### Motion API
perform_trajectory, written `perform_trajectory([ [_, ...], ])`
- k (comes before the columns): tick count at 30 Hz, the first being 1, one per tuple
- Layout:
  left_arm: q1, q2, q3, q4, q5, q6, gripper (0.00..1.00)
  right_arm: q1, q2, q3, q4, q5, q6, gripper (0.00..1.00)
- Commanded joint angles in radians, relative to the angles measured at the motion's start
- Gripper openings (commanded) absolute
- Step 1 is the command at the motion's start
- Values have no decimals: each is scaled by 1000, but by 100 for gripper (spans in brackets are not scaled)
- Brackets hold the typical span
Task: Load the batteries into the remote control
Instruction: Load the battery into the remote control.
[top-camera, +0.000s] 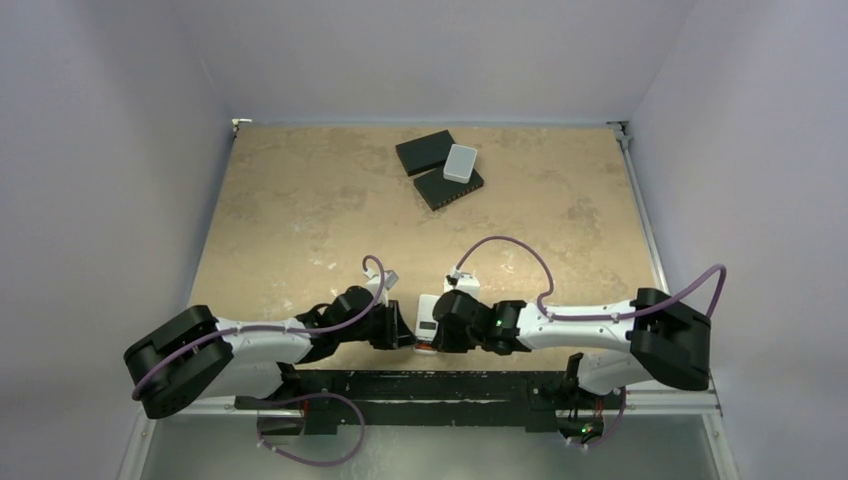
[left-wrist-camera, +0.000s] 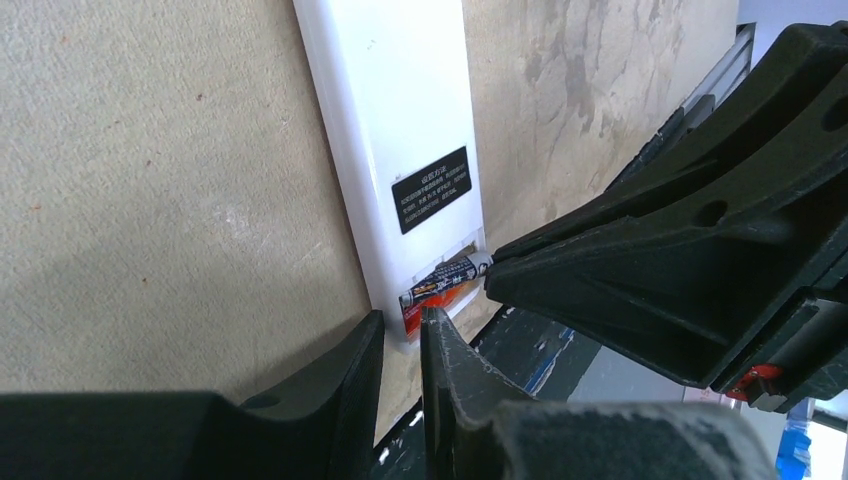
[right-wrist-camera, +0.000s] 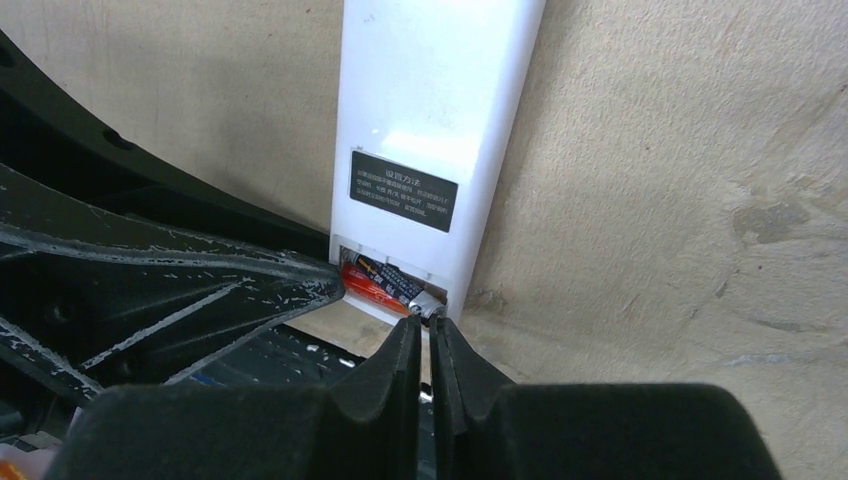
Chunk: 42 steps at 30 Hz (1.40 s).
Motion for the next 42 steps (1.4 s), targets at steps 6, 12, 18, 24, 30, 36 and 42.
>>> perform_trajectory([
  [6, 4, 0, 9, 60, 19, -16, 19, -5, 53, 63, -6, 45, -11, 12],
  [12, 4, -5, 11, 61, 20, -16, 19, -4, 100, 124, -92, 104, -39, 12],
  [18, 4, -3, 22, 65, 37, -8, 19, -4, 148, 184, -178, 137, -50, 13],
  [24, 4, 8, 21, 84, 53, -2, 19, -3, 228, 259, -257, 144, -66, 14],
  [30, 4, 21, 16, 124, 77, -4, 19, -3, 297, 329, -341, 138, -69, 14],
  [36, 3, 20, -5, 176, 93, -18, 19, -2, 357, 413, -448, 154, -52, 18],
  [42, 4, 18, -23, 213, 106, -26, 19, -1, 450, 543, -575, 174, -48, 18],
])
